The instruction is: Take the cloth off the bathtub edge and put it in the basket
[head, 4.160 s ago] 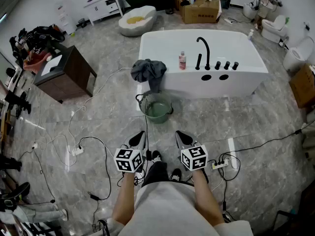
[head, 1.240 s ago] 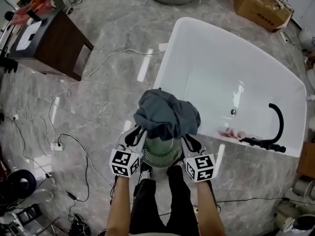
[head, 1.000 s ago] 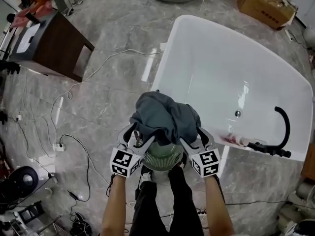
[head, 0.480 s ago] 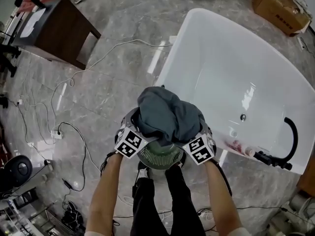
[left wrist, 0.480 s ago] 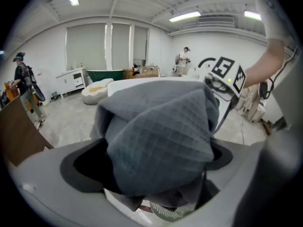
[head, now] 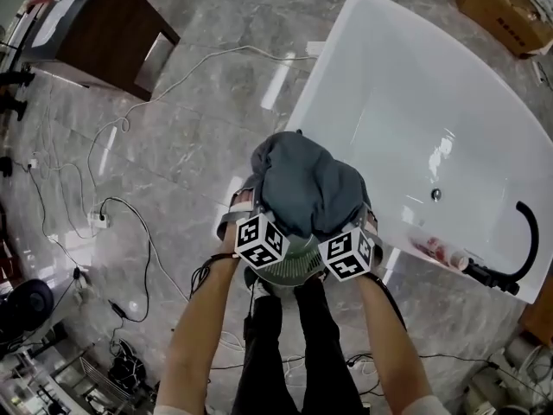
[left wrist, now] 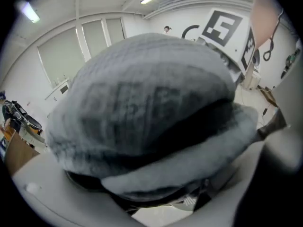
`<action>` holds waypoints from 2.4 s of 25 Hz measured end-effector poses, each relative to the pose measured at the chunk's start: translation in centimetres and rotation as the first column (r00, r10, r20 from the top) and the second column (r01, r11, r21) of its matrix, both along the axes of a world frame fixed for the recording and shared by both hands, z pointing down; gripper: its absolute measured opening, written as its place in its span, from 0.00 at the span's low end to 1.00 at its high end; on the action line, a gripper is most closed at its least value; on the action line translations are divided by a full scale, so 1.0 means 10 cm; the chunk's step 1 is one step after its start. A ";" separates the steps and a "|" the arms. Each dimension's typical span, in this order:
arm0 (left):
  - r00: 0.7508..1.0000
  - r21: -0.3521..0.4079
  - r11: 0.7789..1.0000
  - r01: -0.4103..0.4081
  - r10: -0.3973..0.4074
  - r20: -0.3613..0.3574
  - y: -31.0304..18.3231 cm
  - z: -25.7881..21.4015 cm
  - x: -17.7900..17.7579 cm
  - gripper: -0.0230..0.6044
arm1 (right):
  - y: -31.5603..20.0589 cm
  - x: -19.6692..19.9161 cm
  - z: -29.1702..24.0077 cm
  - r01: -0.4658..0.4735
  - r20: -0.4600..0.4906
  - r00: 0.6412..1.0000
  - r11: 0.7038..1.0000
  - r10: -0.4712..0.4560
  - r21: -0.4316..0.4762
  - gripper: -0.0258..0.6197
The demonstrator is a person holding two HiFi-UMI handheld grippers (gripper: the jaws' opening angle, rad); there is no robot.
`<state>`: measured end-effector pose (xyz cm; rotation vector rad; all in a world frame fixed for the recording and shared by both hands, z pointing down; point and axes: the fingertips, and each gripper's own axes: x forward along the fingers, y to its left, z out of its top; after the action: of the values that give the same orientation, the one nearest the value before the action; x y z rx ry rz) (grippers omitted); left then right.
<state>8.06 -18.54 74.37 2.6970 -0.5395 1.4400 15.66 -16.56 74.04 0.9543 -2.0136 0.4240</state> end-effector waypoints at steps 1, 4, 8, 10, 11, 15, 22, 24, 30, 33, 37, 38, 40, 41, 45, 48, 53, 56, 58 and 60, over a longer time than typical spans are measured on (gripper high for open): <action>1.000 0.002 1.000 0.011 -0.011 -0.018 0.02 -0.02 0.00 1.00 | 0.01 -0.01 -0.02 -0.003 0.004 1.000 1.000 0.003 0.014 0.80; 0.995 0.005 0.999 0.042 -0.042 -0.091 0.05 -0.12 -0.04 0.84 | 0.06 -0.13 -0.13 -0.006 0.048 0.999 0.999 0.004 0.048 0.62; 0.974 -0.012 0.992 0.123 -0.123 -0.193 0.06 -0.22 -0.12 0.62 | 0.08 -0.30 -0.21 -0.106 0.164 0.982 0.993 0.096 0.056 0.42; 0.955 -0.048 0.985 0.166 -0.173 -0.240 0.10 -0.27 -0.17 0.49 | 0.08 -0.39 -0.28 -0.163 0.220 0.964 0.986 0.150 0.040 0.36; 0.946 -0.066 0.980 0.185 -0.196 -0.257 0.13 -0.29 -0.21 0.47 | 0.09 -0.44 -0.31 -0.184 0.241 0.955 0.982 0.171 0.032 0.35; 0.918 -0.112 0.964 0.239 -0.262 -0.296 0.27 -0.35 -0.43 0.43 | 0.23 -0.67 -0.33 -0.234 0.304 0.926 0.972 0.222 0.003 0.33; 0.899 -0.108 0.951 0.289 -0.309 -0.311 0.61 -0.26 -0.82 0.42 | 0.55 -1.05 -0.22 -0.259 0.344 0.904 0.965 0.255 -0.035 0.33; 0.893 -0.122 0.944 0.306 -0.329 -0.306 0.72 -0.19 -0.91 0.42 | 0.67 -1.14 -0.14 -0.263 0.353 0.896 0.963 0.269 -0.065 0.32; 0.877 -0.175 0.924 0.341 -0.379 -0.295 1.08 0.05 -1.16 0.42 | 1.03 -1.37 0.10 -0.275 0.369 0.876 0.950 0.311 -0.148 0.32; 0.867 -0.212 0.911 0.353 -0.404 -0.292 1.25 0.16 -1.19 0.42 | 1.22 -1.39 0.22 -0.308 0.368 0.857 0.931 0.361 -0.196 0.32; 0.858 -0.285 0.889 0.357 -0.433 -0.277 1.59 0.34 -1.20 0.41 | 1.56 -1.43 0.39 -0.314 0.345 0.852 0.912 0.394 -0.266 0.32; 0.855 -0.305 0.882 0.359 -0.442 -0.271 1.67 0.39 -1.19 0.41 | 1.64 -1.42 0.44 -0.313 0.336 0.853 0.907 0.399 -0.283 0.32; 0.855 -0.341 0.868 0.361 -0.454 -0.252 1.83 0.49 -1.18 0.41 | 1.81 -1.40 0.54 -0.318 0.321 0.850 0.893 0.417 -0.319 0.32; 0.856 -0.356 0.862 0.361 -0.458 -0.240 1.90 0.55 -1.17 0.41 | 1.88 -1.39 0.59 -0.322 0.317 0.846 0.885 0.429 -0.337 0.32; 0.858 -0.424 0.827 0.368 -0.478 -0.188 2.13 0.80 -1.08 0.41 | 2.11 -1.29 0.85 -0.337 0.300 0.830 0.851 0.470 -0.402 0.32; 0.852 -0.469 0.800 0.375 -0.496 -0.166 2.19 0.95 -1.05 0.41 | 2.17 -1.25 0.99 -0.345 0.281 0.828 0.835 0.486 -0.429 0.32; 0.847 -0.520 0.768 0.374 -0.512 -0.146 2.21 1.16 -0.92 0.42 | 2.17 -1.10 1.19 -0.327 0.253 0.846 0.832 0.469 -0.449 0.32; 0.835 -0.523 0.761 0.384 -0.528 -0.155 2.14 1.32 -0.86 0.42 | 2.09 -1.02 1.33 -0.311 0.241 0.863 0.842 0.445 -0.440 0.32; 0.822 -0.524 0.750 0.404 -0.549 -0.151 2.08 1.46 -0.85 0.42 | 2.01 -1.00 1.47 -0.303 0.235 0.871 0.849 0.431 -0.434 0.32; 0.814 -0.532 0.734 0.422 -0.566 -0.136 2.04 1.63 -0.83 0.42 | 1.97 -0.97 1.64 -0.301 0.221 0.879 0.850 0.424 -0.433 0.32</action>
<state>-0.26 1.89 90.63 2.0805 -0.7034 0.8622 5.92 3.15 90.41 1.0671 -1.9024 1.2077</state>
